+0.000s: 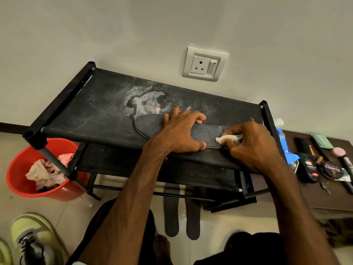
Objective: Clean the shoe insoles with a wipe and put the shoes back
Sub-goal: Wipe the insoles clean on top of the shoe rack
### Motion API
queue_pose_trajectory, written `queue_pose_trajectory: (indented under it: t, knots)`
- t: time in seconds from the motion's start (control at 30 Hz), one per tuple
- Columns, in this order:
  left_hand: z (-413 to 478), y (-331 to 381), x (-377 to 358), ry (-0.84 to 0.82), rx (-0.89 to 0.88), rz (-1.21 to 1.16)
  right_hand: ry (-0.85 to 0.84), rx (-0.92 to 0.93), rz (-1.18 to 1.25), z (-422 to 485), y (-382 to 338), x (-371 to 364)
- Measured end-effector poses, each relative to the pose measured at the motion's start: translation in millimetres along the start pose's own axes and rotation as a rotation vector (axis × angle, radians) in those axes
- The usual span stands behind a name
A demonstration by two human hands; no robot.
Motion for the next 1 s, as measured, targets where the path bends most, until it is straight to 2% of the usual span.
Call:
queue_pose_trajectory:
  t: [0.2,0.43,0.6,0.8,1.0]
  knots:
    - [-0.7,2.4,2.0,-0.027,-0.005,-0.028,-0.002,0.089,-0.058,-13.2,-31.4,-17.1]
    - [-1.8,4.7,2.9,-0.052,-0.007,-0.075,0.026,-0.027,0.008,-4.7,-9.4,-7.5]
    - [-3.2,2.6,3.8,-0.041,-0.017,-0.088,-0.030,0.106,0.044,-15.7,-39.0,-24.6]
    - [-4.6,4.3,4.6,-0.076,-0.020,-0.128,0.073,-0.033,0.051,5.0,-28.3,-13.3]
    - [-6.8,1.7,5.8,-0.063,-0.010,-0.125,-0.023,0.136,0.019,-4.6,-60.2,-31.1]
Point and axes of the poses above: each hand's wrist, its own z-axis towards the middle knuckle, its own x-axis out of the back of the hand, y = z × x, the point moved 6 cm from there along z, towards the middle knuckle, and after that the axes turned 15 degrees about -x, right-handed, at the moved point
